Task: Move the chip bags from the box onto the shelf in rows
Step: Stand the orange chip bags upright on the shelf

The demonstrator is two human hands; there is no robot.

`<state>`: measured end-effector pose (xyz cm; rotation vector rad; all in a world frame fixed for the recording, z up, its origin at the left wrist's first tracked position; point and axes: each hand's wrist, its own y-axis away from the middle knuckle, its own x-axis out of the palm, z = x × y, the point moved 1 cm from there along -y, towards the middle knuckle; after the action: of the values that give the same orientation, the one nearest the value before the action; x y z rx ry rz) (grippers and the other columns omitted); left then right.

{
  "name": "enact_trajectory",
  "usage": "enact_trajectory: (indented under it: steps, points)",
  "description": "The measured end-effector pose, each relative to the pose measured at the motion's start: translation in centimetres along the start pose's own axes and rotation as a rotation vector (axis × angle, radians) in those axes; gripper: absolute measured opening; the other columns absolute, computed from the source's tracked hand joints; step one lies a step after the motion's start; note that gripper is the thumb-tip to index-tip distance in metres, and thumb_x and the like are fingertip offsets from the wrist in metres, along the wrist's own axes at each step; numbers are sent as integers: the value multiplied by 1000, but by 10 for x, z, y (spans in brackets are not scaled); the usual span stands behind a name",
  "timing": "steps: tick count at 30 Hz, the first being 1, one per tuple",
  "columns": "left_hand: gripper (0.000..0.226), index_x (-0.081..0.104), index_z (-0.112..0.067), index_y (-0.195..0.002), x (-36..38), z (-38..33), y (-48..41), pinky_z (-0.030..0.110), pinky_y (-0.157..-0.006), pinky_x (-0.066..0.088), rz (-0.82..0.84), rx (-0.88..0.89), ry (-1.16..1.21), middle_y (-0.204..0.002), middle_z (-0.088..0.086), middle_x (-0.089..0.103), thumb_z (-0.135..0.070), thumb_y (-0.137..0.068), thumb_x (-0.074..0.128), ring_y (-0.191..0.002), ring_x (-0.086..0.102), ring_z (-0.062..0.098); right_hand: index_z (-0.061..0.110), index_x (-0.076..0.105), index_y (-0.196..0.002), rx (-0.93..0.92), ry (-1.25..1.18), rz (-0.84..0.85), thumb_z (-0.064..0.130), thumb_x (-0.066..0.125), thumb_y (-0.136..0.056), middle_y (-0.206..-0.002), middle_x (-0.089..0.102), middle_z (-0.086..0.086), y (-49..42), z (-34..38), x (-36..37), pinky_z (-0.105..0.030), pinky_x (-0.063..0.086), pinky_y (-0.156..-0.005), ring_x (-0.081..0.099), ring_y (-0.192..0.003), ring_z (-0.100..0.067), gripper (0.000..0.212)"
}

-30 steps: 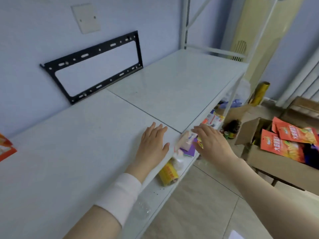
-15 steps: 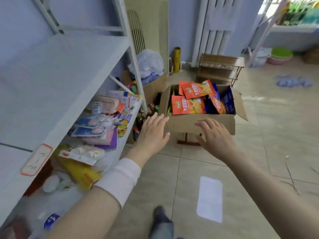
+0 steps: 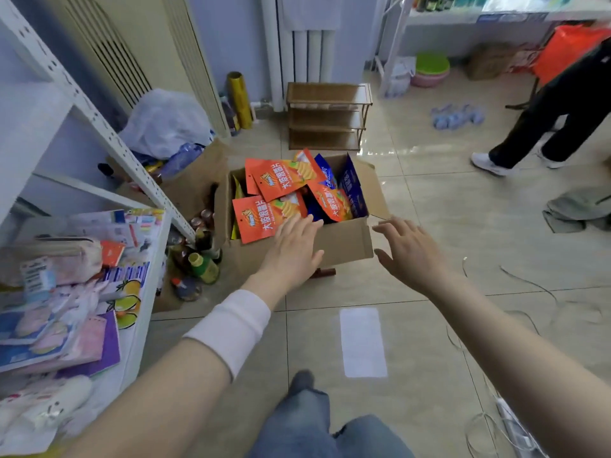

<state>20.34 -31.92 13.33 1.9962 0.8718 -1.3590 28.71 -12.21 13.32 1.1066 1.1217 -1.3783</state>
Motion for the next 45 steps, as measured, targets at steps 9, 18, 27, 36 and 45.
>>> enact_trajectory:
  steps: [9,18,27,36,45]
  points:
    - [55,26,-17,-144,38,-57,-138,35,-115,4,65,64,4,-152,2,25,-31,-95,47,-143,10,20,3,63,-105,72,-44,30,15,77,-69,-100,64,-14,-54,-139,22,-41,50,-71,62,-90,-37,41]
    - [55,25,-17,-145,93,-145,-258,33,-115,3,149,-65,-44,-153,4,22,-30,-95,45,-143,10,21,2,62,-104,-2,-125,133,11,77,-68,-99,64,-15,-122,-313,32,-41,49,-68,61,-87,-39,39]
    - [55,26,-19,-144,103,-153,-346,33,-115,5,112,-301,27,-153,2,24,-31,-95,47,-143,12,20,0,59,-111,-161,-128,196,14,71,-77,-107,61,-17,-238,-388,45,-43,47,-76,58,-94,-39,39]
    - [56,24,-20,-145,91,-135,-443,35,-117,9,59,-461,105,-153,0,23,-33,-95,45,-143,13,18,3,62,-106,-363,-82,300,16,75,-71,-101,62,-13,-351,-414,39,-40,49,-72,61,-88,-36,40]
    - [54,24,-19,-145,74,-117,-509,32,-117,7,-60,-701,186,-153,1,23,-31,-96,43,-143,13,18,6,57,-117,-562,-35,351,23,67,-81,-113,59,-12,-474,-419,37,-40,47,-80,58,-99,-34,41]
